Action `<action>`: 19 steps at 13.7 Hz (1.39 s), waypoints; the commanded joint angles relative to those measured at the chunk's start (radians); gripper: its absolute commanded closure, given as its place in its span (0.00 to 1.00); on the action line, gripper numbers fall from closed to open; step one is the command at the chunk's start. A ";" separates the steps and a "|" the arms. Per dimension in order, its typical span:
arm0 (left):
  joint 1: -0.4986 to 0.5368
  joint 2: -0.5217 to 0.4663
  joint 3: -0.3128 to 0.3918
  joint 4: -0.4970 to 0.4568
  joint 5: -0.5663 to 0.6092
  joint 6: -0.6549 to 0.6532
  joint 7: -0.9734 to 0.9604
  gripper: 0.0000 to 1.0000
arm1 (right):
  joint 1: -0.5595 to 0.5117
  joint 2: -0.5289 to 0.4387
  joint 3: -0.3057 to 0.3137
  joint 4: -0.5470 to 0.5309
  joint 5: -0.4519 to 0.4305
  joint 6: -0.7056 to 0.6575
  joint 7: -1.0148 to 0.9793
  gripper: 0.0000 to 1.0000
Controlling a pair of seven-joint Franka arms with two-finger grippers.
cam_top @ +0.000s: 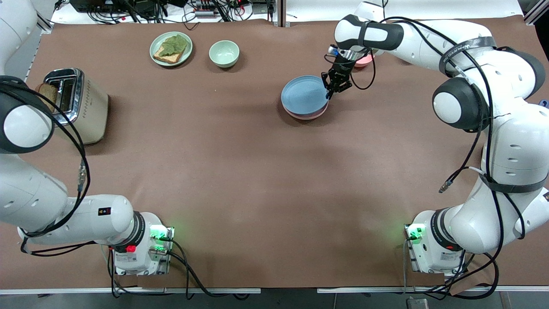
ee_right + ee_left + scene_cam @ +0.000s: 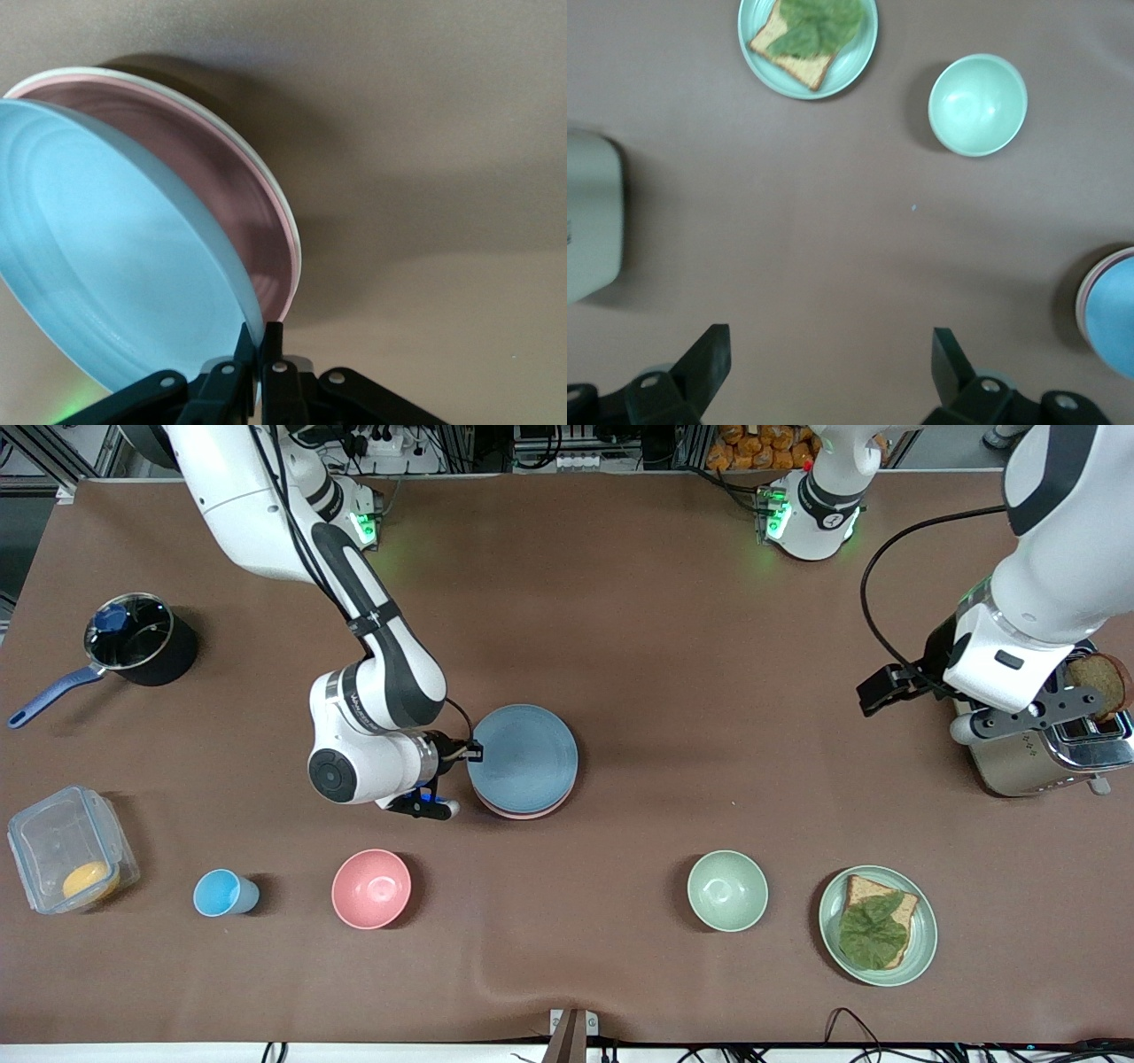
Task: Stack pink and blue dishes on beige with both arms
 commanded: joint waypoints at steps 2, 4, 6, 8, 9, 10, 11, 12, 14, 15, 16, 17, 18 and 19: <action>0.007 -0.013 -0.005 0.012 0.016 -0.049 0.071 0.00 | 0.023 0.010 -0.010 0.003 0.026 0.040 0.013 0.38; 0.044 -0.047 0.002 0.009 -0.001 -0.050 0.102 0.00 | 0.009 0.003 -0.010 0.003 0.025 0.028 0.010 0.00; 0.036 -0.085 0.024 -0.016 -0.016 -0.060 0.129 0.00 | -0.003 -0.013 -0.014 0.005 0.022 0.006 0.010 0.00; 0.009 -0.108 0.074 -0.031 -0.018 -0.096 0.175 0.00 | -0.025 -0.040 -0.018 0.005 0.009 -0.009 -0.002 0.00; 0.007 -0.116 0.094 -0.036 -0.018 -0.096 0.189 0.00 | -0.050 -0.056 -0.019 0.005 -0.003 -0.029 -0.007 0.00; 0.009 -0.122 0.102 -0.037 -0.018 -0.097 0.194 0.00 | -0.080 -0.077 -0.019 0.005 -0.046 -0.041 -0.016 0.00; 0.007 -0.127 0.117 -0.045 -0.019 -0.097 0.195 0.00 | -0.110 -0.100 -0.019 0.003 -0.117 -0.043 -0.045 0.00; 0.004 -0.130 0.130 -0.045 -0.025 -0.100 0.203 0.00 | -0.153 -0.125 -0.018 0.003 -0.183 -0.054 -0.111 0.00; 0.013 -0.130 0.139 -0.048 -0.053 -0.105 0.249 0.00 | -0.247 -0.193 -0.018 0.006 -0.263 -0.106 -0.284 0.00; 0.018 -0.128 0.139 -0.046 -0.062 -0.108 0.249 0.00 | -0.284 -0.233 -0.019 0.006 -0.291 -0.127 -0.355 0.00; 0.018 -0.130 0.143 -0.045 -0.062 -0.108 0.251 0.00 | -0.314 -0.272 -0.018 0.006 -0.335 -0.147 -0.411 0.00; 0.018 -0.128 0.145 -0.040 -0.062 -0.108 0.252 0.00 | -0.343 -0.318 -0.018 0.005 -0.378 -0.164 -0.459 0.00; 0.018 -0.128 0.145 -0.039 -0.061 -0.108 0.252 0.00 | -0.365 -0.364 -0.018 0.005 -0.403 -0.184 -0.499 0.00; 0.018 -0.131 0.145 -0.037 -0.061 -0.109 0.251 0.00 | -0.380 -0.416 -0.018 0.000 -0.431 -0.192 -0.516 0.00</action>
